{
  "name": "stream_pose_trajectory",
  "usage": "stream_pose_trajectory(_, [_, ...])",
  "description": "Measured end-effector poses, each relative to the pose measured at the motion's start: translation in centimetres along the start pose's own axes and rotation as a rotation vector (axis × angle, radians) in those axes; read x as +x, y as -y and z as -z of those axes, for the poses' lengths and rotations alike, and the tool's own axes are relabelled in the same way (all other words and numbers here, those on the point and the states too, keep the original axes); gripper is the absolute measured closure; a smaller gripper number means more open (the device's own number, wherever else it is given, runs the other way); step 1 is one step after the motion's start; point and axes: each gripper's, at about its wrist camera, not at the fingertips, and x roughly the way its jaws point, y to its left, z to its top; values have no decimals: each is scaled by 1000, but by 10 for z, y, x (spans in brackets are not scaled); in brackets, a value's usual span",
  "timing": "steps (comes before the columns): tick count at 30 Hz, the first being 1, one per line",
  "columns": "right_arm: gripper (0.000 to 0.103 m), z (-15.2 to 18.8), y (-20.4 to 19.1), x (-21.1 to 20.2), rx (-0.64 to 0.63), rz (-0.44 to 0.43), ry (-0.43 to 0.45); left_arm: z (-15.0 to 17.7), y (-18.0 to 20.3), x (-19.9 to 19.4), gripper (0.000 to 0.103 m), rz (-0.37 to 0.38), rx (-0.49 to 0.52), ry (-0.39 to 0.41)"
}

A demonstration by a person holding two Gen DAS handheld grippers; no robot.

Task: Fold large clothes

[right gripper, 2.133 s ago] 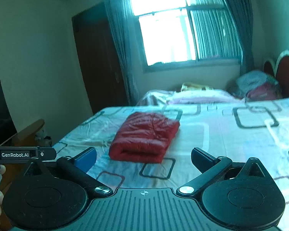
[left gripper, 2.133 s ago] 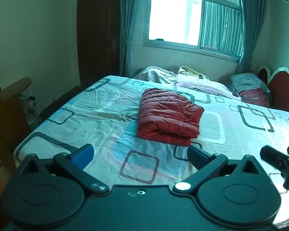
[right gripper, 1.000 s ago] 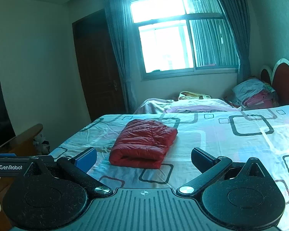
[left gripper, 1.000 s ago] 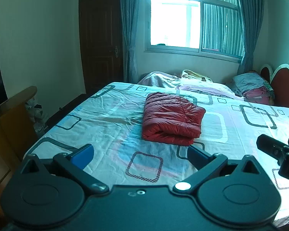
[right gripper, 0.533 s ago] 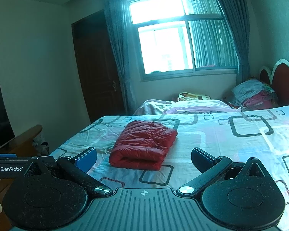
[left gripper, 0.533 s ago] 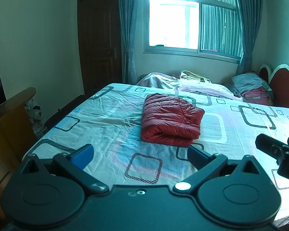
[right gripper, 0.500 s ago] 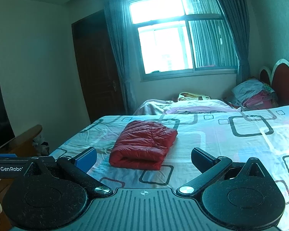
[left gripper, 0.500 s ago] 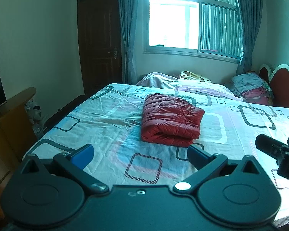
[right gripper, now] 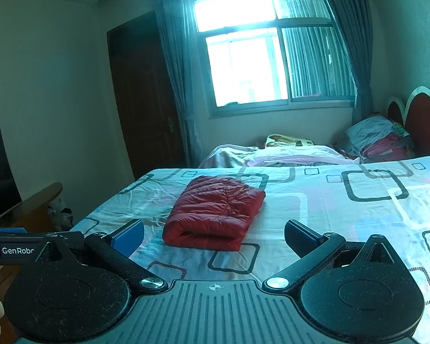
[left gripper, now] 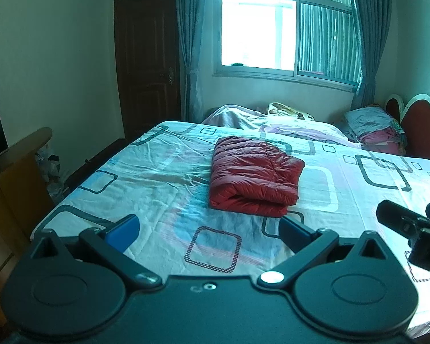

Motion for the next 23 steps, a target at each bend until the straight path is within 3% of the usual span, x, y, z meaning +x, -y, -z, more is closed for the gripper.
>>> stream_pose_trajectory(12, [0, 2, 5, 12, 6, 1, -21, -1, 4, 17, 0, 20, -11, -33])
stream_pose_trajectory(18, [0, 0, 15, 29, 20, 18, -29, -1, 12, 42, 2, 28, 17, -26])
stream_pose_trajectory(21, [0, 1, 25, 41, 30, 37, -39, -3, 23, 63, 2, 2, 73, -53])
stream_pose_trajectory(23, [0, 3, 32, 52, 34, 54, -53, -5, 23, 80, 0, 23, 51, -84])
